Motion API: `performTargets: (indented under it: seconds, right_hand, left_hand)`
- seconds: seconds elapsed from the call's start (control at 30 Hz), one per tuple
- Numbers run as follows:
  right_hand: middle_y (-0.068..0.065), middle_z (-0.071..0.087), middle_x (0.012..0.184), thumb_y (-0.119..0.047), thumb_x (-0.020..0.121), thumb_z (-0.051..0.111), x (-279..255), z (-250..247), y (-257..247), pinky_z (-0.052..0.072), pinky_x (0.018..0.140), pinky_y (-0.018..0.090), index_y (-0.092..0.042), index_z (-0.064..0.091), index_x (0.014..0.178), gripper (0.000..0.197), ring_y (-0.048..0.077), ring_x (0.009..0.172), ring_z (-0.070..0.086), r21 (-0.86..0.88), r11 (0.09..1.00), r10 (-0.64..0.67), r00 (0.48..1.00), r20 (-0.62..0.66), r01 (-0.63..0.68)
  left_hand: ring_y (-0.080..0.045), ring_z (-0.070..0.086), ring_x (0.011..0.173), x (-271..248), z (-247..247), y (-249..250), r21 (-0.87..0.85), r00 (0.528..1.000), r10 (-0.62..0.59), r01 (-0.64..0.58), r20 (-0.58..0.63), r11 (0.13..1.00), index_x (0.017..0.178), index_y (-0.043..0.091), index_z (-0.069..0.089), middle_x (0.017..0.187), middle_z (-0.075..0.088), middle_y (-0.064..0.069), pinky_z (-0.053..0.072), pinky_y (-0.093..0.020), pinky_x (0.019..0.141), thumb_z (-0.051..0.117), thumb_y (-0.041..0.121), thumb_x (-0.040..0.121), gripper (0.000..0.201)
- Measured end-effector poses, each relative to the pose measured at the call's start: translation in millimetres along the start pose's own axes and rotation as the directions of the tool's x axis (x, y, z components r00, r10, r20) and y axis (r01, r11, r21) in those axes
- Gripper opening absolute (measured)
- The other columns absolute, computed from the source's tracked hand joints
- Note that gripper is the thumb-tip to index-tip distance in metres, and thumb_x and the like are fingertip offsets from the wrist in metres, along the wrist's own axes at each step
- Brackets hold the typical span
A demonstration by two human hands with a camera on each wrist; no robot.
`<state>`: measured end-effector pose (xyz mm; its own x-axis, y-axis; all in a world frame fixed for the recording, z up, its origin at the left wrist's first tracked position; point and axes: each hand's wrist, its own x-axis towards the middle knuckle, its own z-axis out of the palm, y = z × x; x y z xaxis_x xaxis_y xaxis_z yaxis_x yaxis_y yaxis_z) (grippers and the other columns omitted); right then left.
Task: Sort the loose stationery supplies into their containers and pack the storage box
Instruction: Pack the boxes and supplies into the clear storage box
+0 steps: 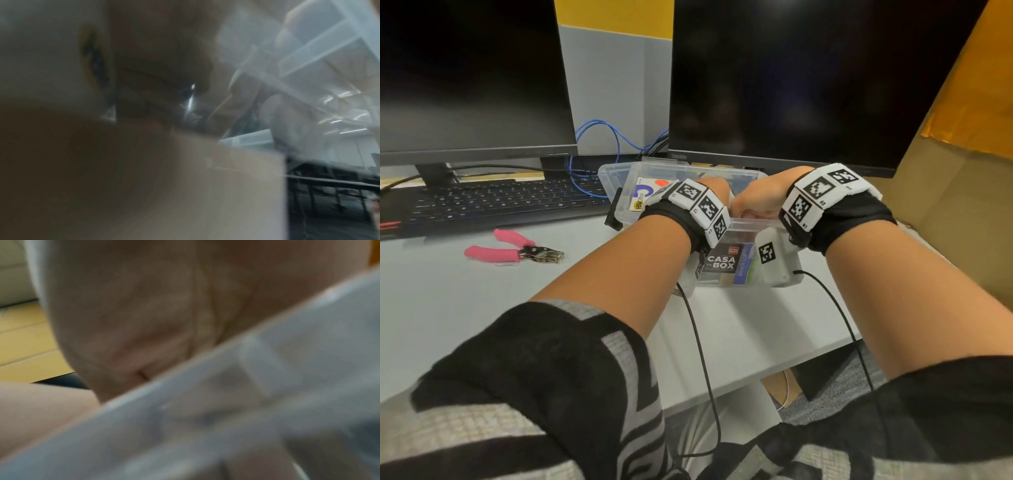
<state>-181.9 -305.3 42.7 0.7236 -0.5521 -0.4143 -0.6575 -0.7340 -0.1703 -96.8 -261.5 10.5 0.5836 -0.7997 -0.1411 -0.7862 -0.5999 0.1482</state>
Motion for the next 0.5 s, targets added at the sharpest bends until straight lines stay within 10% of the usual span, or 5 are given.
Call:
performTargets:
  seconds: [0.23, 0.4, 0.5]
  right_hand:
    - [0.009, 0.043, 0.143, -0.037, 0.100, 0.031, 1, 15, 5, 0.029, 0.105, 0.033, -0.010, 0.045, 0.136, 0.047, 0.024, 0.130, 0.040, -0.089, 0.995, -0.049, 0.989, -0.137, 0.037]
    - [0.012, 0.063, 0.110, -0.042, 0.093, 0.045, 13, 23, 11, 0.044, 0.084, 0.034, -0.010, 0.060, 0.100, 0.036, 0.022, 0.091, 0.056, 0.022, 0.997, -0.059, 0.959, -0.277, 0.068]
    - [0.009, 0.062, 0.103, -0.044, 0.092, 0.047, 10, 25, 11, 0.044, 0.081, 0.033, -0.009, 0.062, 0.108, 0.042, 0.022, 0.091, 0.057, 0.043, 0.998, -0.030, 0.950, -0.312, 0.046]
  left_hand:
    - [-0.028, 0.062, 0.104, -8, -4, -6, -0.212, 0.982, 0.023, -0.064, -0.187, 0.975, 0.116, 0.004, 0.064, 0.114, 0.064, -0.013, 0.050, -0.032, 0.088, 0.053, 0.005, 0.091, 0.027]
    - [-0.025, 0.056, 0.113, -17, -12, -38, -0.354, 0.910, -0.049, -0.110, -0.411, 0.929, 0.115, 0.009, 0.065, 0.121, 0.060, -0.011, 0.046, -0.032, 0.097, 0.052, -0.001, 0.091, 0.029]
    - [-0.025, 0.054, 0.114, -19, -6, -50, -0.309, 0.896, -0.075, -0.071, -0.437, 0.948, 0.114, 0.011, 0.064, 0.123, 0.059, -0.010, 0.044, -0.033, 0.098, 0.056, 0.004, 0.090, 0.027]
